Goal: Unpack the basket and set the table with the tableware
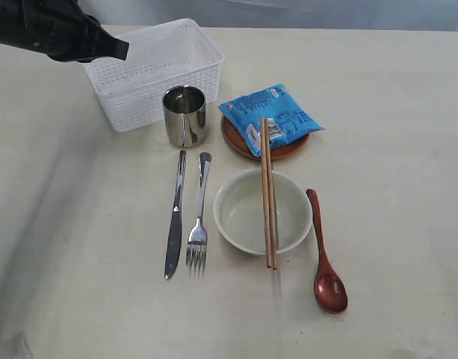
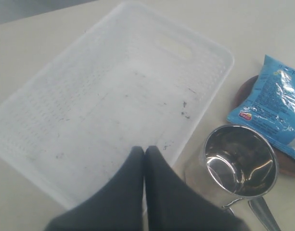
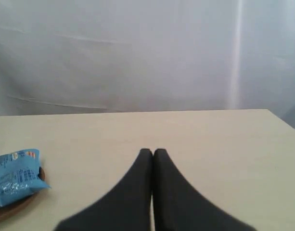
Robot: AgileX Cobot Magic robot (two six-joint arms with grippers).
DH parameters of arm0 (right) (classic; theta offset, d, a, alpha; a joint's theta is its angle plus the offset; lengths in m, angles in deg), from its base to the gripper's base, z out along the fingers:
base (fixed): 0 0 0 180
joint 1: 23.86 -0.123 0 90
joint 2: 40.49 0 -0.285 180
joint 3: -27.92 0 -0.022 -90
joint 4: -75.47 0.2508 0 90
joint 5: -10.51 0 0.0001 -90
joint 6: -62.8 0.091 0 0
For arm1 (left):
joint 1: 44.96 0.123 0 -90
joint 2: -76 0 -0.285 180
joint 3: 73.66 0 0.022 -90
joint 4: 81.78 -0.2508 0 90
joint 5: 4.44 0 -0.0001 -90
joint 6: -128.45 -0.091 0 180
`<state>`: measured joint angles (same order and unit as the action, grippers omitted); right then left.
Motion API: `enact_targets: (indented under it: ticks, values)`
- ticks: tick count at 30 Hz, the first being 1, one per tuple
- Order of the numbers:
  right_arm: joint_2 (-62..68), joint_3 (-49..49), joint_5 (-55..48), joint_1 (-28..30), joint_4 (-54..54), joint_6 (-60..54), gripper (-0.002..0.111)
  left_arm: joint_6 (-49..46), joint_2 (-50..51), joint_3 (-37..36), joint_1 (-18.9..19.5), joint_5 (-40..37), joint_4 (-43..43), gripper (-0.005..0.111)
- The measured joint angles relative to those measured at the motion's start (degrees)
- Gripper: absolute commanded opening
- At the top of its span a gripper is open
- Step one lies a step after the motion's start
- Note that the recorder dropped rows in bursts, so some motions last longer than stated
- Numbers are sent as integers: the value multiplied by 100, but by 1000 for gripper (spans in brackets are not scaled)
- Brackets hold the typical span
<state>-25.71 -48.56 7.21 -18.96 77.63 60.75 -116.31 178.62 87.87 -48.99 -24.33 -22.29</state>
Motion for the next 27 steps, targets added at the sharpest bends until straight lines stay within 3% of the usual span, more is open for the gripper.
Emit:
enact_targets:
  ticks: [19,27]
  values:
    - [-528,-52,-1587,0,0,-221,0,0,0,0,0,0,0,0]
    - [-528,-52,-1665,0,93,-78,0,0,0,0,0,0,0,0]
